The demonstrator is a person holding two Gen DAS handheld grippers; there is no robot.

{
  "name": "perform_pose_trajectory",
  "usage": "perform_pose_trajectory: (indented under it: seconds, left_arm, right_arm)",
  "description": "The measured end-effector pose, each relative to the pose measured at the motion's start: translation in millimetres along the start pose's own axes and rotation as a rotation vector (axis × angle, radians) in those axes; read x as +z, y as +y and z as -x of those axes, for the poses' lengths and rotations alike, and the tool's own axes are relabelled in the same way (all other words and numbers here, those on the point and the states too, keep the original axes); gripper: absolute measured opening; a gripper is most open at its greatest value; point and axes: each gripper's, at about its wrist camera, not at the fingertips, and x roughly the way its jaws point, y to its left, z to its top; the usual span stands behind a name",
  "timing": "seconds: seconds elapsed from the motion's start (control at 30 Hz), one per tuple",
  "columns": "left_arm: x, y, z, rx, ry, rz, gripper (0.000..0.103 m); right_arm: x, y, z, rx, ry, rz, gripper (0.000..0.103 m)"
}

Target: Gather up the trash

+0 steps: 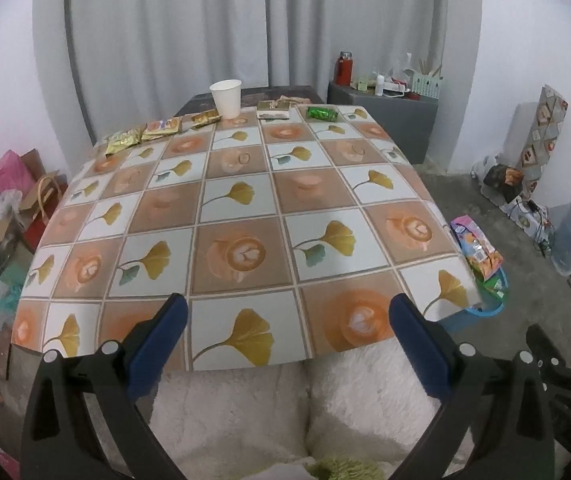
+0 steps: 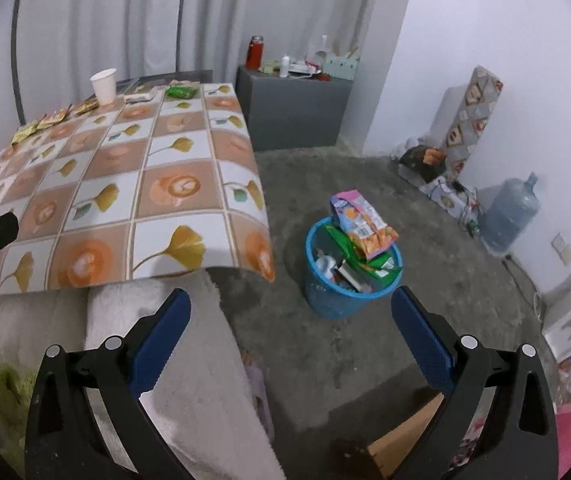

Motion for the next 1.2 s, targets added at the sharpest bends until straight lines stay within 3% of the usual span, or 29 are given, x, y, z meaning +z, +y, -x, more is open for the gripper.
perform_pose_trajectory:
  seconds: [1.2]
  left_arm:
    - [6,-3,-1,-0.002,0.017,0.003,0.099]
  right_arm:
    - [5,-9,9,-0.028,-0.047,-0.017,0.096]
